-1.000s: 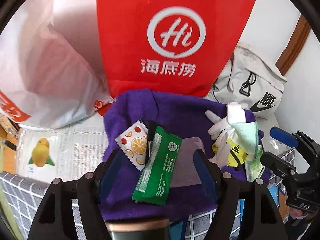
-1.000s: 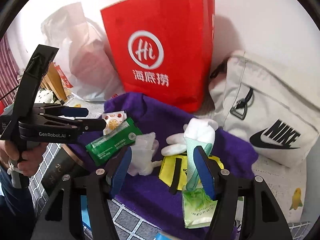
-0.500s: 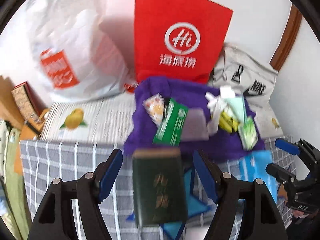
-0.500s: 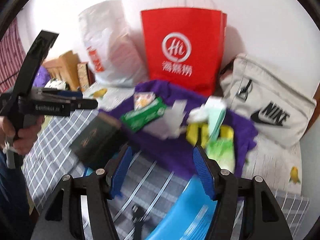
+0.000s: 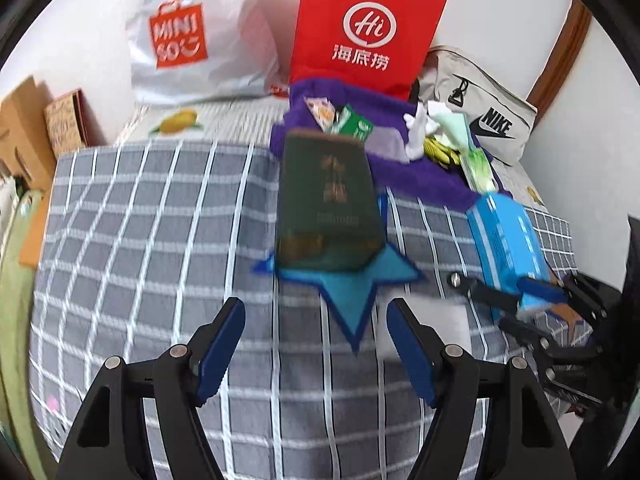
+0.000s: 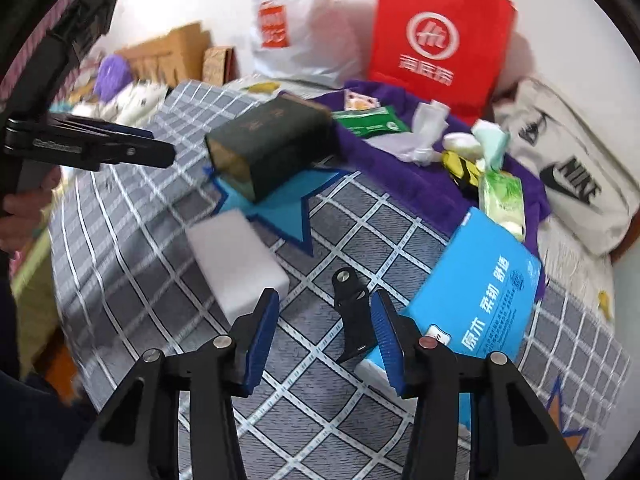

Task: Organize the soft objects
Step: 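Move both tools back to the items on the checkered cloth, then close the right tool on the black strap and lift it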

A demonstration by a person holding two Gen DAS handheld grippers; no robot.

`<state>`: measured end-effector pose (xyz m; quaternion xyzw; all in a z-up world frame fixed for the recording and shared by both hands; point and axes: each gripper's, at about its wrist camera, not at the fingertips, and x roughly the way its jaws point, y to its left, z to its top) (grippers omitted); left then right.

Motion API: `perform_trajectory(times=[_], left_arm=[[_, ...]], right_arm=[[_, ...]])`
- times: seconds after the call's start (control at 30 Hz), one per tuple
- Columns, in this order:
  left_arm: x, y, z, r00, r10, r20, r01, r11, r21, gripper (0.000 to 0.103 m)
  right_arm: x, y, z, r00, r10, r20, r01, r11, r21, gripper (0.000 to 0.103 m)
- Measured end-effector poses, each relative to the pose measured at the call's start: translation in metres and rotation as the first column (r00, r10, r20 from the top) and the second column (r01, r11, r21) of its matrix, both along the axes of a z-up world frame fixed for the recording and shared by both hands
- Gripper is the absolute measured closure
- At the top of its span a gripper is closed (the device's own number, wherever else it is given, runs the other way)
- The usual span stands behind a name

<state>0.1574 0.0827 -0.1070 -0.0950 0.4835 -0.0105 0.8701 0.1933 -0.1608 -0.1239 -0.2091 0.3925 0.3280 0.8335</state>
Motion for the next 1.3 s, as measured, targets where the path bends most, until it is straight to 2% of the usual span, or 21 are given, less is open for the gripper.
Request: perform_trajectory(times=[0.17,0.23,0.27,0.33,0.37,0.4,0.63,0.73,0.83,0.93,0.97,1.03,1.2,1.3], left_arm=[[-0.025,0.005,-0.014,1.0,0.022,-0.008,-0.022,1.0,-0.021,0.031],[-0.032,0.007,-0.017,1.0,0.023,-0.006,-0.023,0.999,-0.028,0.031],[-0.033,0.007,-0.018,1.0,0.023,-0.007,-0.023,0.999,-0.032,0.031],[-0.033,0.009,-0.02,1.0,0.022,-0.006,-0.022,0.999,-0.041,0.031],[-0.033,0.009,-0.021,1.0,0.018,-0.007,-0.019,0.999,-0.046,0.031],[-0.031,0.008,-0.021,1.0,0.014,-0.007,-0.014,0.999,-0.052,0.031],[-0.025,0.0,-0.027,0.999,-0.039,-0.013,0.038,0.997,-0.072,0.031],[-0.023,-0.002,-0.032,0.998,-0.053,-0.021,0.051,0.995,-0.09,0.031],[-0.021,-0.003,-0.037,0.998,-0.062,-0.031,0.059,0.994,-0.096,0.031],[-0.019,0.0,-0.039,0.998,-0.057,-0.035,0.053,0.993,-0.102,0.031],[-0.019,0.002,-0.038,0.998,-0.054,-0.033,0.051,0.993,-0.108,0.031],[-0.021,0.006,-0.036,0.998,-0.053,-0.021,0.05,0.991,-0.123,0.031],[-0.02,0.017,-0.031,0.999,-0.038,-0.001,0.038,0.988,-0.149,0.031],[-0.017,0.019,-0.032,0.999,-0.046,0.003,0.046,0.986,-0.158,0.031]], right_arm=[[0.003,0.012,-0.016,0.998,0.026,0.053,-0.019,0.991,-0.134,0.056],[0.002,0.012,-0.02,0.996,0.03,0.079,-0.017,0.988,-0.156,0.057],[0.0,0.012,-0.02,0.995,0.025,0.095,-0.01,0.987,-0.159,0.063],[-0.003,0.01,-0.021,0.994,0.011,0.109,0.007,0.986,-0.165,0.079],[-0.004,0.01,-0.021,0.995,0.012,0.099,0.005,0.986,-0.167,0.094],[-0.005,0.009,-0.023,0.997,0.009,0.076,0.003,0.987,-0.163,0.097],[-0.023,-0.001,-0.035,0.999,-0.019,-0.032,0.016,0.994,-0.11,0.097],[-0.032,-0.003,-0.03,0.999,-0.046,-0.011,0.045,0.996,-0.077,0.095],[-0.035,0.003,-0.024,0.999,-0.046,-0.013,0.046,0.998,-0.033,0.085],[-0.03,0.02,-0.016,0.998,-0.002,0.069,0.008,0.996,-0.087,0.064],[-0.027,0.023,-0.014,0.995,0.014,0.1,-0.003,0.995,-0.104,0.054],[-0.014,0.028,-0.014,0.993,0.018,0.115,0.0,0.989,-0.147,0.052],[0.017,0.031,-0.028,1.0,0.003,-0.003,-0.003,0.978,-0.208,0.051],[0.024,0.034,-0.034,1.0,0.002,-0.008,-0.004,0.971,-0.237,0.049]])
